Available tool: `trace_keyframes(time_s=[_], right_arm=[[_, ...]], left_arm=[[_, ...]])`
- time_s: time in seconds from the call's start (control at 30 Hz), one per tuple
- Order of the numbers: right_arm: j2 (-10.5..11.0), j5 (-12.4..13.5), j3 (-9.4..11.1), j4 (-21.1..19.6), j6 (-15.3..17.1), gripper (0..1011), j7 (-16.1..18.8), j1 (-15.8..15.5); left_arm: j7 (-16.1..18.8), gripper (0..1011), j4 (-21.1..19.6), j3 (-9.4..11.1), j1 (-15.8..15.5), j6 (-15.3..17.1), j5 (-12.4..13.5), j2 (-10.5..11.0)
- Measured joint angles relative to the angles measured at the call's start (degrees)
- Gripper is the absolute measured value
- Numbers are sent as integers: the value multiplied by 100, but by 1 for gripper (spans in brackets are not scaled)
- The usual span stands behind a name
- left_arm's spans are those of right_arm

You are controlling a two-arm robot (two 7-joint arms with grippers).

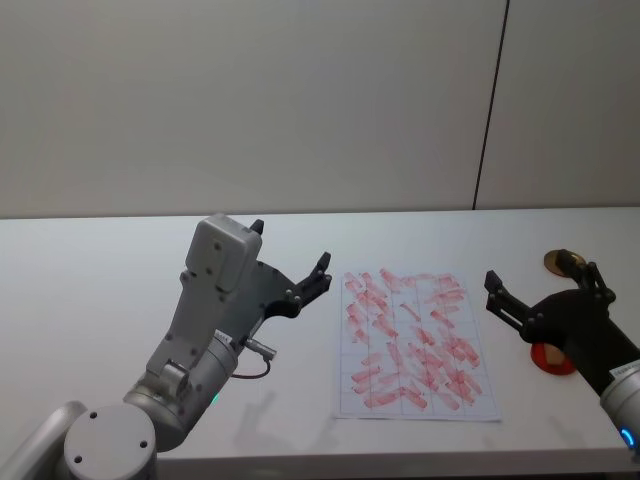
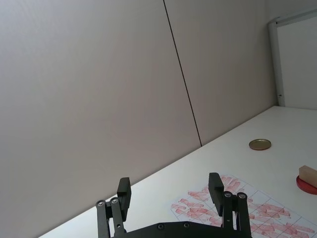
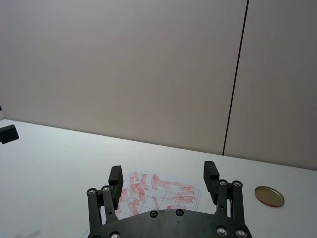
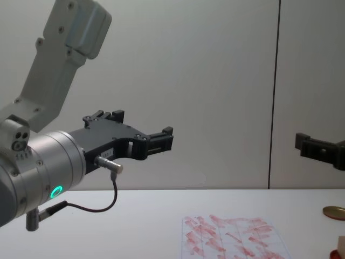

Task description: Use the one hand to pick up the stamp and affix it onto the A4 paper.

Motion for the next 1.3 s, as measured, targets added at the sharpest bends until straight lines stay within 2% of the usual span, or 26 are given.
trace_keyframes(time_s=[1.03,1.3], right_arm=[[-3,-3,1,3,5,1001,-1,4],[-102,-97,-2,43,213,1001,-183,118]], left_arm=[[0,993,0,0,0,0,0,0],[0,993,0,0,0,0,0,0]])
